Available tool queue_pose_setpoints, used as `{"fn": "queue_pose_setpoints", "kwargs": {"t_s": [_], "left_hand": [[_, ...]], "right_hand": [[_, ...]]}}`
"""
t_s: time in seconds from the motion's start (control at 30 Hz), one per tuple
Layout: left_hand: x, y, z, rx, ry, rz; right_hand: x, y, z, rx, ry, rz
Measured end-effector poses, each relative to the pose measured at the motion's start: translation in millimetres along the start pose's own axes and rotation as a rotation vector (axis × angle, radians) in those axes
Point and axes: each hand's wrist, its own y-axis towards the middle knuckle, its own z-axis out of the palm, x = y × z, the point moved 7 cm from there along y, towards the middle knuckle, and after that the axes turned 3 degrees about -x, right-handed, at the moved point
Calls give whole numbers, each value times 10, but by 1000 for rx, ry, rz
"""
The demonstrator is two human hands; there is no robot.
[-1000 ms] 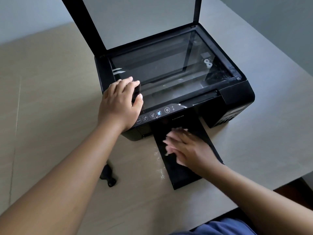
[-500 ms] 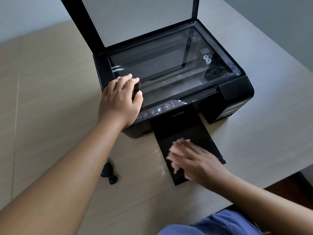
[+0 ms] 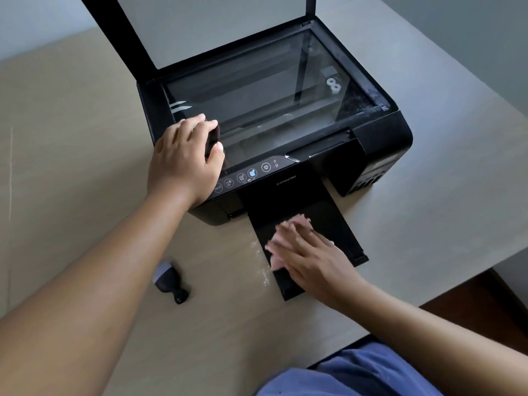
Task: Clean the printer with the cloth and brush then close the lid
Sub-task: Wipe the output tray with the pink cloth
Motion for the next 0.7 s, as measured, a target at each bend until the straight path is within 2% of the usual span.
{"fn": "queue_pose_setpoints", "kwargs": {"t_s": [0.07, 0.2, 0.3, 0.4, 0.5, 0.53, 0.57, 0.63, 0.7], "left_hand": [[-5, 1, -3, -3, -6, 2], [-11, 15, 6, -12, -8, 7], [-6, 8, -4, -17, -18, 2], [22, -13, -22, -12, -18, -3], [33, -19, -29, -10, -17, -4], [35, -16, -33, -12, -19, -5], [34, -14, -33, -13, -22, -6], [29, -15, -25, -12, -25, -3], [30, -16, -22, -16, -24, 1]], "right_hand": [[-128, -250, -77, 32, -11, -73], [-667, -351, -306, -77, 27, 204], [-618, -85, -260, -125, -40, 387], [-133, 108, -79, -85, -32, 293], [358, -109, 2, 7, 24, -48], [360, -235, 7, 46, 22, -111], [293, -349, -8, 67, 16, -121], [6, -516, -54, 76, -3, -19], [-308, -558, -173, -23, -33, 147]]}}
